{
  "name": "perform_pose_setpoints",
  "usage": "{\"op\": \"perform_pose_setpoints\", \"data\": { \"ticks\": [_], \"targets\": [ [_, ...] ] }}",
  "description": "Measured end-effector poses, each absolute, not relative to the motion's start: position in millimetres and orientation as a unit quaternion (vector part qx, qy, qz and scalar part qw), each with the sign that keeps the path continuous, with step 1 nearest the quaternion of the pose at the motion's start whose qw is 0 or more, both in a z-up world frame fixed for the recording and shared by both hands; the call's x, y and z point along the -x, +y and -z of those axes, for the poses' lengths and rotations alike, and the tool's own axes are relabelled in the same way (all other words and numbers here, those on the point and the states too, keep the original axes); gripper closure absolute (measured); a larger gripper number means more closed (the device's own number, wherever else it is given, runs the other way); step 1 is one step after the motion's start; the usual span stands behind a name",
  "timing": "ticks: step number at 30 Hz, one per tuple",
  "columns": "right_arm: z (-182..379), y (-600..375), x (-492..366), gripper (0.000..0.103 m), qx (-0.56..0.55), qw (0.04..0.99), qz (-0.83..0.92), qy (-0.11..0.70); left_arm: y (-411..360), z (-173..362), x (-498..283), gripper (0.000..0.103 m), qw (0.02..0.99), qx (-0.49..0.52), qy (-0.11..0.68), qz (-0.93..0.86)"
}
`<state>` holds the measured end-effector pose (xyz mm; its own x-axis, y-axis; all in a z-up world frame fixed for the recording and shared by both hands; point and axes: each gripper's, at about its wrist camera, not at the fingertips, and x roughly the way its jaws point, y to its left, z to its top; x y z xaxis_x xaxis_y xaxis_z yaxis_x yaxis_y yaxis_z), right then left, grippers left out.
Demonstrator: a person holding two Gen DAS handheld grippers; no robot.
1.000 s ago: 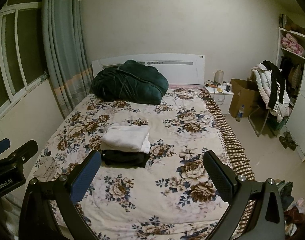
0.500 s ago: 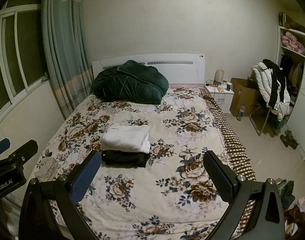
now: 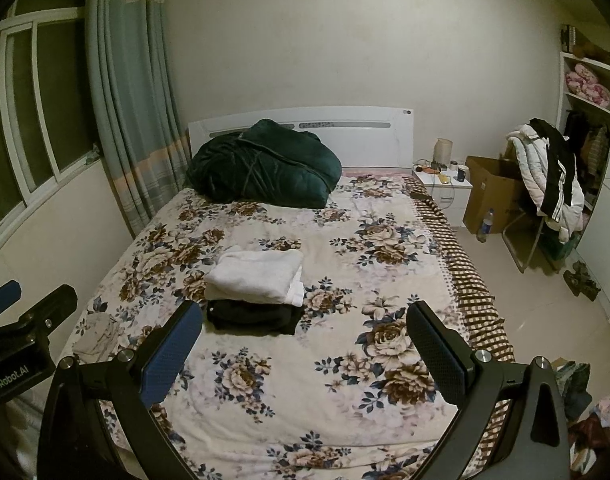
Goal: Fold small clothes
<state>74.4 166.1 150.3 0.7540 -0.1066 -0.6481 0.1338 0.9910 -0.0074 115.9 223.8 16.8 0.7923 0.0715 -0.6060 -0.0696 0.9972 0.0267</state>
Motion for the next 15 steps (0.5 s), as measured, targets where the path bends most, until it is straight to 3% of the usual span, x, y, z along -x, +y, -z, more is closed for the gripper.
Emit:
{"op": "perform_pose_setpoints", "data": {
  "ticks": [15],
  "targets": [
    [-151.9,172.7,-76.5,0.000,-0.022,0.937,0.065,0.343,225.2,-15.1,-109.5,0.000,0.947,0.000,0.318,-0.042]
  ]
}}
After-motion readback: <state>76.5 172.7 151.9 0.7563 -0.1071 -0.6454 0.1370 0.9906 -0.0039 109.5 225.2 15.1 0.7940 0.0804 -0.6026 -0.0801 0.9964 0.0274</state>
